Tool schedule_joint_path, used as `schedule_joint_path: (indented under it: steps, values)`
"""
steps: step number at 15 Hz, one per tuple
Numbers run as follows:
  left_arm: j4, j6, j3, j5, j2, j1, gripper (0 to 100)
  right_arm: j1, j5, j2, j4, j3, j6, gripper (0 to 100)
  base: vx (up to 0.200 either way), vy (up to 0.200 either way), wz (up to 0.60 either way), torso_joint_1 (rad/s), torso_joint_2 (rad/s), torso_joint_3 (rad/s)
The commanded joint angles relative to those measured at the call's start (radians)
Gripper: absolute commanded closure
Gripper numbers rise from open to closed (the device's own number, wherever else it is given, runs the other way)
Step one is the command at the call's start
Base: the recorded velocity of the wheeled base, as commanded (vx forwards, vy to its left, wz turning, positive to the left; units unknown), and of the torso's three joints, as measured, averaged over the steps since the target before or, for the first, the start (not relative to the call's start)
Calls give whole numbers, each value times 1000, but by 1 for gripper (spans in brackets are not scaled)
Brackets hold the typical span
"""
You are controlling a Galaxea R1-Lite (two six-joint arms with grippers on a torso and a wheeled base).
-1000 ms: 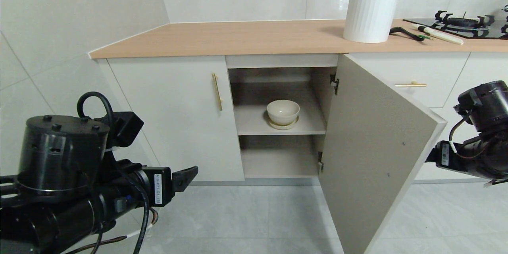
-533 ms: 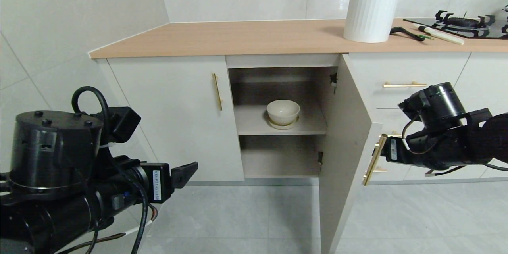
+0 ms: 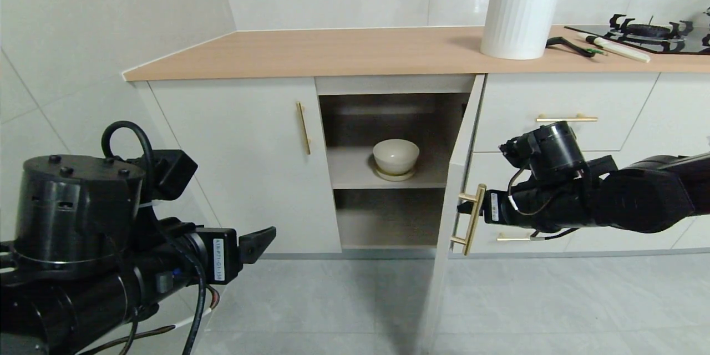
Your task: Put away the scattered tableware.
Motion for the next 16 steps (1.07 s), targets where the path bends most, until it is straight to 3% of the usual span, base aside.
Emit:
schedule_joint_path:
  steps: [1, 4, 10, 16]
  values:
    - [0, 0, 0, 1, 13, 0, 0, 35, 19, 23, -9, 7, 7, 0, 0, 0, 0, 0, 0, 0]
    - [0, 1, 0, 1, 19, -3, 0, 59, 14, 51, -86, 21, 62, 0, 0, 0, 0, 0, 0, 0]
    - [3, 1, 0, 1, 18, -3, 0, 59, 14, 49, -89, 21, 65, 0, 0, 0, 0, 0, 0, 0]
    - [3, 1, 0, 2, 19, -3, 0, 61, 14, 86, -182, 21, 113, 0, 200, 0, 0, 1, 2, 3]
